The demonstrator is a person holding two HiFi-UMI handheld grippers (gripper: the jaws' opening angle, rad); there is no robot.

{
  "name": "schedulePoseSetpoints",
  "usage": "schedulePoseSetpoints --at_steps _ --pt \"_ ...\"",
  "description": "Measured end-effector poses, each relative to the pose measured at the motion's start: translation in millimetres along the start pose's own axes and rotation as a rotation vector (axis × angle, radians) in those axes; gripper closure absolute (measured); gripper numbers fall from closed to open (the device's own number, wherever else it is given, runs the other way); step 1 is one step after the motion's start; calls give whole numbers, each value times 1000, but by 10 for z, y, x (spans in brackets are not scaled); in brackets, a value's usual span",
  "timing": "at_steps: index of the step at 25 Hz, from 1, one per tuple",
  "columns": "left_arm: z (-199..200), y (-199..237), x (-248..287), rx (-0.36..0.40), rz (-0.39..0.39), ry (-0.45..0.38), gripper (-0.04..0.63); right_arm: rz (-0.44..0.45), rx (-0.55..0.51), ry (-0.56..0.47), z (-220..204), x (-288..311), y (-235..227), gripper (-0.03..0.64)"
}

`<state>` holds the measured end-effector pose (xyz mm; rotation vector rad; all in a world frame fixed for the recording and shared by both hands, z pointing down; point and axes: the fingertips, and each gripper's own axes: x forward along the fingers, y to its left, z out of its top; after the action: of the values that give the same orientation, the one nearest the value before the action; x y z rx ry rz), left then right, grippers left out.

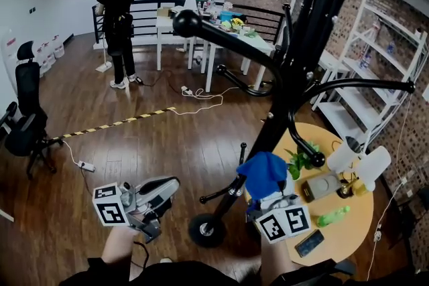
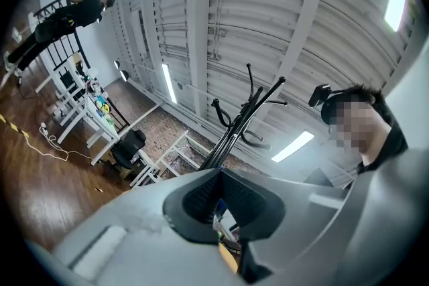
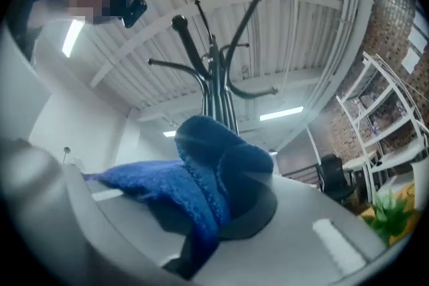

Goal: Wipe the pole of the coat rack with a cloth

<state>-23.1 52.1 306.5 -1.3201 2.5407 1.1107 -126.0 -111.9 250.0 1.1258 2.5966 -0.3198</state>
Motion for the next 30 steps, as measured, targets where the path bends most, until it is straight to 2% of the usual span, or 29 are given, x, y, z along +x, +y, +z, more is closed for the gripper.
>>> schedulePoseSetpoints --at_steps 3,6,13,19,24,30 --pt "37 -9 -32 8 2 -19 593 28 -30 -116 641 216 44 592" --pt "64 -24 -81 14 8 -32 592 39 -47 -150 1026 349 99 594" --pt "77 -25 -90 10 3 -36 592 19 -133 -181 1039 291 148 594" --pt "-21 -1 -27 -13 -6 -10 592 -7 -88 -59 359 88 79 592" --pt "-89 1 31 -30 -12 18 592 -55 -9 88 -586 -221 -25 592" --pt "-158 -18 64 -36 -10 44 592 -114 21 278 -1698 -601 -137 594"
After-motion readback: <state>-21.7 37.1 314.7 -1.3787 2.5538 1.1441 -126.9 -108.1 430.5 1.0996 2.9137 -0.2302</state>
